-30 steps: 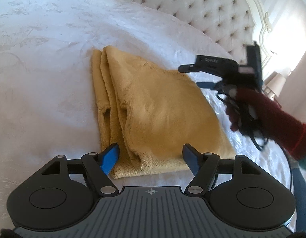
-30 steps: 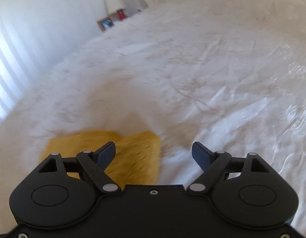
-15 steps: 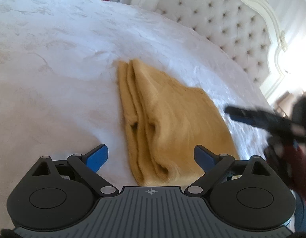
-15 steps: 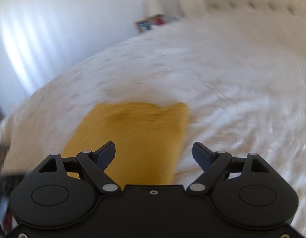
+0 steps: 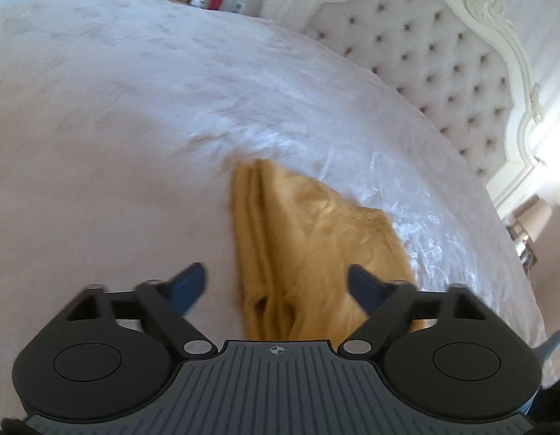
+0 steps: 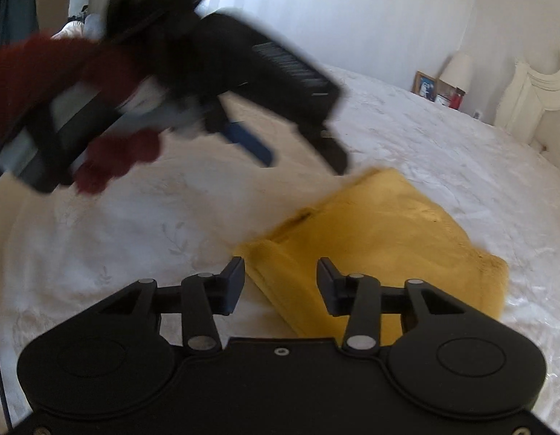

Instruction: Fold small clothes

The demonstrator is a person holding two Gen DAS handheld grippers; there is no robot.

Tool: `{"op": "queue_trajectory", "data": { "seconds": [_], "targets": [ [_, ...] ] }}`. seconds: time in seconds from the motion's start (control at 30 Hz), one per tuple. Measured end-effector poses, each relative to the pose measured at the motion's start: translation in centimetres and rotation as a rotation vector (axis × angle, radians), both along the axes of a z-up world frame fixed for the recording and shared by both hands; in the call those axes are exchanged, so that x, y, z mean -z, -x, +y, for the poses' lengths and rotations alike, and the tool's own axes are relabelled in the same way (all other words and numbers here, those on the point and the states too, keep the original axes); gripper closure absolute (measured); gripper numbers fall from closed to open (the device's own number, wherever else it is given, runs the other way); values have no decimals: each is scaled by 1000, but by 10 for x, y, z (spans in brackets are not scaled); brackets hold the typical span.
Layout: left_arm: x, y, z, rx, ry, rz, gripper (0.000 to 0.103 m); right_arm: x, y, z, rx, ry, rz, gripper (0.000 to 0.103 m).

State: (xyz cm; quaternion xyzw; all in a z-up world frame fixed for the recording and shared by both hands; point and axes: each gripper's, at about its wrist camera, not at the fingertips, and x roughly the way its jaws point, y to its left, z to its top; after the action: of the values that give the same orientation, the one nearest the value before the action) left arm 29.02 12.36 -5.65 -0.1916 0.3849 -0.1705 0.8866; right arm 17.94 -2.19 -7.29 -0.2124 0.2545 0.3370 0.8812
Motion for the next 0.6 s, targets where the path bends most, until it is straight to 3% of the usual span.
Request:
{"op": "queue_trajectory", "data": {
  "seconds": [0.13, 0.2, 0.23, 0.6],
  "targets": [
    [-6, -26, -15, 56, -20, 37, 40, 7, -11, 8, 9, 25, -3, 63],
    [-6, -36, -19, 78, -7, 59, 40, 8, -17, 7, 21, 6, 7, 87],
    [-5, -41, -21, 86, 5, 72, 40, 6, -18, 4, 35, -18, 18, 94],
    [14, -80, -45, 98, 11, 197, 42, -6, -20, -18, 101, -147, 41, 94]
  ]
}}
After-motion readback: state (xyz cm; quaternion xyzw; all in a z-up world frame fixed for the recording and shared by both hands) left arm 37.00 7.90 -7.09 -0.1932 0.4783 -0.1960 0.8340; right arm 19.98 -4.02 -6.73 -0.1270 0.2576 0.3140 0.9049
